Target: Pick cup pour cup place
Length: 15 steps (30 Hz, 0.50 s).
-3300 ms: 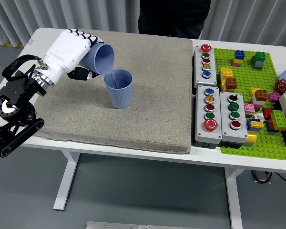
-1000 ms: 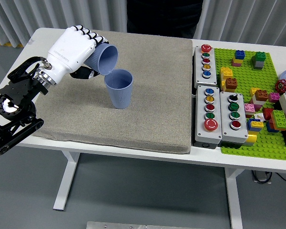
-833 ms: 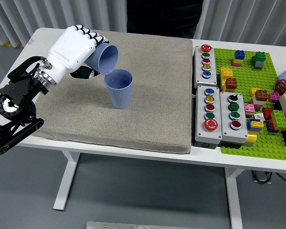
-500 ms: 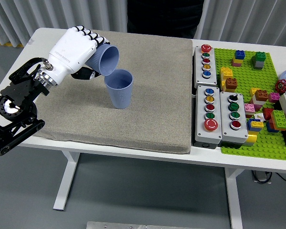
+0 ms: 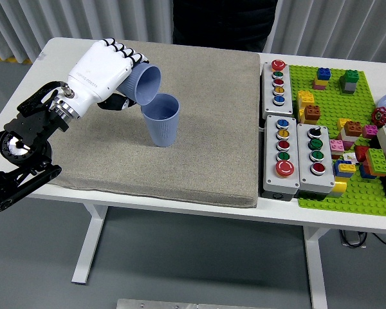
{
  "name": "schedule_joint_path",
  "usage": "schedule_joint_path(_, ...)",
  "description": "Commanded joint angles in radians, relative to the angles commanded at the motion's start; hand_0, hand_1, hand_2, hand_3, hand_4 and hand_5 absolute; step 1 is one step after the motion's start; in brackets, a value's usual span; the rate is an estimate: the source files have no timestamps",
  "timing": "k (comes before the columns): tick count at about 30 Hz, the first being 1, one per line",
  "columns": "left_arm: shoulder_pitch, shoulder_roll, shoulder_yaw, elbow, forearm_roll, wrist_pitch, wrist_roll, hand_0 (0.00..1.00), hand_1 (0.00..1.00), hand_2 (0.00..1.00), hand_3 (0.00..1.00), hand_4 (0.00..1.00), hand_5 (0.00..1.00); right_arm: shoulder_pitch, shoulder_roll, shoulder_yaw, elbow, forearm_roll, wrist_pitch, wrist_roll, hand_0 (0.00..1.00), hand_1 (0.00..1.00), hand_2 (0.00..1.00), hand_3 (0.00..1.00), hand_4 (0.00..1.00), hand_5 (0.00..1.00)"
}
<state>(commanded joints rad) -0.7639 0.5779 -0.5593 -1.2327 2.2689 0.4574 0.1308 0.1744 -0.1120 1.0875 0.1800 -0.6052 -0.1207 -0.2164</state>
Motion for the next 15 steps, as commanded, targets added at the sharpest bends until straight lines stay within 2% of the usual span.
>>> schedule_joint_path(5, 0.002, -0.002, -0.009, 0.003, 0.000, 0.001, -0.005, 0.564, 0.539, 0.553, 0.578, 0.811, 0.141, 0.000, 0.000, 0.000, 0.000, 0.001, 0.000, 0.000, 0.722, 0.687, 0.736, 0.698, 0.323, 0.287)
schedule_joint_path(9, 0.017, -0.001, -0.043, 0.000, -0.010, 0.010, -0.021, 0.564, 0.539, 0.553, 0.578, 0.812, 0.140, 0.001, 0.001, 0.001, 0.000, 0.001, 0.000, 0.000, 0.722, 0.687, 0.736, 0.698, 0.323, 0.286)
schedule_joint_path(15, 0.075, -0.015, -0.144, 0.012, -0.239, 0.049, -0.103, 0.563, 0.539, 0.553, 0.579, 0.814, 0.143, 0.002, 0.001, 0.006, 0.000, -0.005, 0.000, -0.001, 0.722, 0.688, 0.736, 0.698, 0.323, 0.287)
